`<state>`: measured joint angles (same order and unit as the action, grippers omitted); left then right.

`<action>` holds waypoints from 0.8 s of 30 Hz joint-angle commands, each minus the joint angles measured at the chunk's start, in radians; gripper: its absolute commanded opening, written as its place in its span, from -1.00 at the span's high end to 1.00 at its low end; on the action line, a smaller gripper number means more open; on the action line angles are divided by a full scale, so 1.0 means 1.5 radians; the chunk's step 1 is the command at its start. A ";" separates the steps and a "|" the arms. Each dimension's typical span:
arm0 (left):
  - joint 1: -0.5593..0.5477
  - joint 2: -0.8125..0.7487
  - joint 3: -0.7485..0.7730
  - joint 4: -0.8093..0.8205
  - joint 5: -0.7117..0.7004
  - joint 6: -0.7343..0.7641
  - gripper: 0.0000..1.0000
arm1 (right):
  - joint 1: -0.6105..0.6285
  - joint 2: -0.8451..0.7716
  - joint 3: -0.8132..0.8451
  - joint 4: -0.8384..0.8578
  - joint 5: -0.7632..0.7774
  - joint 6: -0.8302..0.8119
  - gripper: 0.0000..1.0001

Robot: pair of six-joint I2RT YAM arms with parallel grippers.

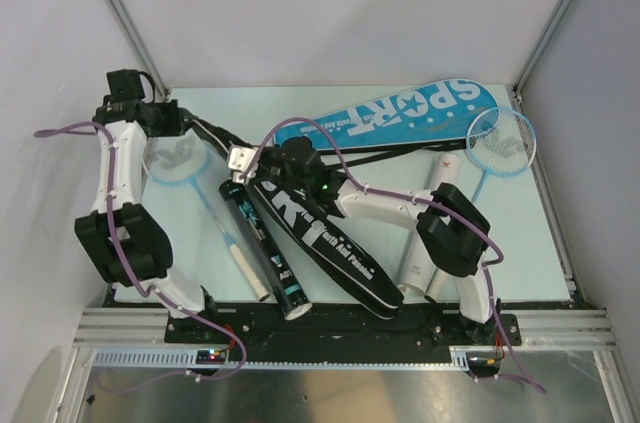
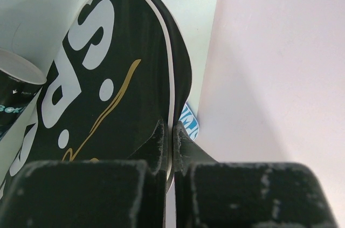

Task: Pack up the badminton gear
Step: Zip the racket bag at the center of the board.

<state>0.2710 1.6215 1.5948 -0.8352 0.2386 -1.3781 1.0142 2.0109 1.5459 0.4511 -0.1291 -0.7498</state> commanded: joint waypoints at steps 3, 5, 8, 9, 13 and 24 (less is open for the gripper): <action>0.012 0.003 0.057 0.062 -0.026 0.008 1.00 | -0.001 -0.060 -0.027 -0.022 0.008 0.056 1.00; 0.011 0.010 0.069 0.062 -0.026 0.015 1.00 | 0.000 -0.070 -0.037 -0.031 0.015 0.061 1.00; 0.012 0.022 0.083 0.062 -0.018 0.022 1.00 | 0.001 -0.088 -0.059 -0.029 0.020 0.063 1.00; 0.011 0.025 0.087 0.063 -0.017 0.025 1.00 | 0.002 -0.096 -0.066 -0.030 0.023 0.065 1.00; 0.010 0.030 0.100 0.064 -0.021 0.037 1.00 | 0.003 -0.118 -0.088 -0.046 0.047 0.074 1.00; 0.009 0.058 0.168 0.068 -0.042 0.085 1.00 | 0.012 -0.222 -0.197 -0.132 0.135 0.139 1.00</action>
<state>0.2707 1.7054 1.7660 -0.8318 0.2180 -1.2797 1.0267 1.7760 1.3006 0.3222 -0.0017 -0.6155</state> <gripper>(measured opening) 0.022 0.007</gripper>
